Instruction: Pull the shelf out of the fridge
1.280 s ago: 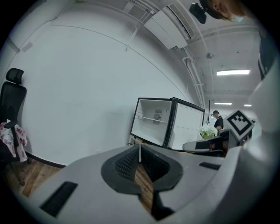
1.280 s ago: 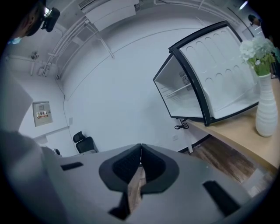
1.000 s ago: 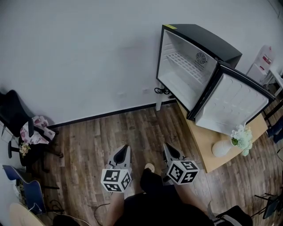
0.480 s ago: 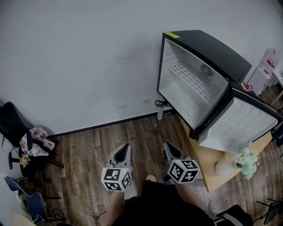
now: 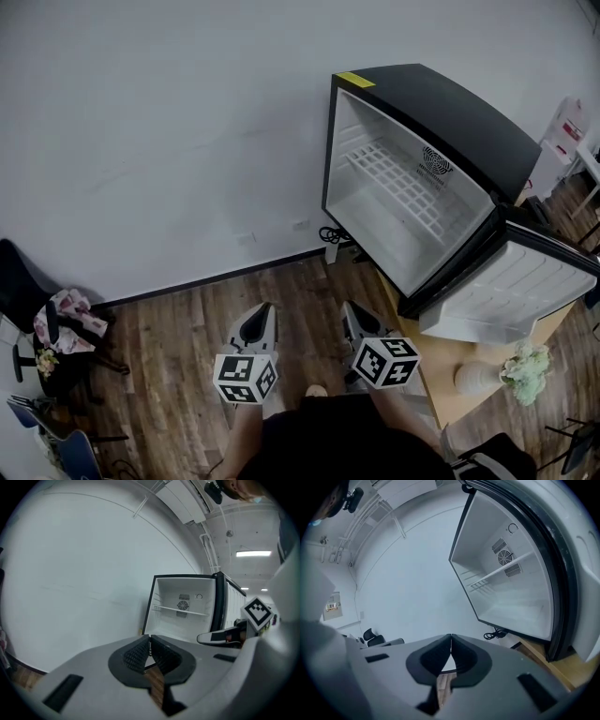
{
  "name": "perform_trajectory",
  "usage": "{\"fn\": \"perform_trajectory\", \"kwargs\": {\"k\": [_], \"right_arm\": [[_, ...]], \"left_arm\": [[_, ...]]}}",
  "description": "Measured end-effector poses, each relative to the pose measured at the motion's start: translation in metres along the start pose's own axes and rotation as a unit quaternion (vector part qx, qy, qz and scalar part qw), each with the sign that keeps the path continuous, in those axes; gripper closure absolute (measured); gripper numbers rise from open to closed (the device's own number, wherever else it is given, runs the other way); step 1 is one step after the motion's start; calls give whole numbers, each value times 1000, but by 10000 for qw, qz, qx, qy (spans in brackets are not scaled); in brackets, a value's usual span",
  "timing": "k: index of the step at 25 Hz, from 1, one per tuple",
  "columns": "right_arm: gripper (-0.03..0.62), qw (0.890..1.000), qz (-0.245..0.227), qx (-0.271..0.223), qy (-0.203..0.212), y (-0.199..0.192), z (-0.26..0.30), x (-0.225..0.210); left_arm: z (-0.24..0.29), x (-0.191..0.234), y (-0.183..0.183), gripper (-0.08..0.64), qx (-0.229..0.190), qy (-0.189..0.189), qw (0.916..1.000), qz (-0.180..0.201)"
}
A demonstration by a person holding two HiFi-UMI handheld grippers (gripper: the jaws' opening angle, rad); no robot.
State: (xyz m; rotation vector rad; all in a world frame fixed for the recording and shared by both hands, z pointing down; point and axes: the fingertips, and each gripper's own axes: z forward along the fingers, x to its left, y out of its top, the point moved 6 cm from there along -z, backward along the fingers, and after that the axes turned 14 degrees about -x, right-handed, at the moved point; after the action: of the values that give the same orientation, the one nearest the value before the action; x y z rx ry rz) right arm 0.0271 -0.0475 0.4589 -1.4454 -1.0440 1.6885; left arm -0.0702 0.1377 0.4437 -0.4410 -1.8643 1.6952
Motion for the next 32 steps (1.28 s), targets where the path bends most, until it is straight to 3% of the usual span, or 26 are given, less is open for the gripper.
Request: {"fn": "perform_trajectory", "kwargs": {"k": [17,24,32], "right_arm": [[601,9983,401,260,-332,-30,-19,-12],[600,9970,452,52,-629,-22,-4,-28],[600,9928,426,-384,-1048,12,41,-45]], "left_arm": [[7,-11,-25,546,491,-241,9985,-68],[41,-12,-26,546,455,-637,9969,-113],[115,-3,-16,546,487,-1224,9911,-175]]}}
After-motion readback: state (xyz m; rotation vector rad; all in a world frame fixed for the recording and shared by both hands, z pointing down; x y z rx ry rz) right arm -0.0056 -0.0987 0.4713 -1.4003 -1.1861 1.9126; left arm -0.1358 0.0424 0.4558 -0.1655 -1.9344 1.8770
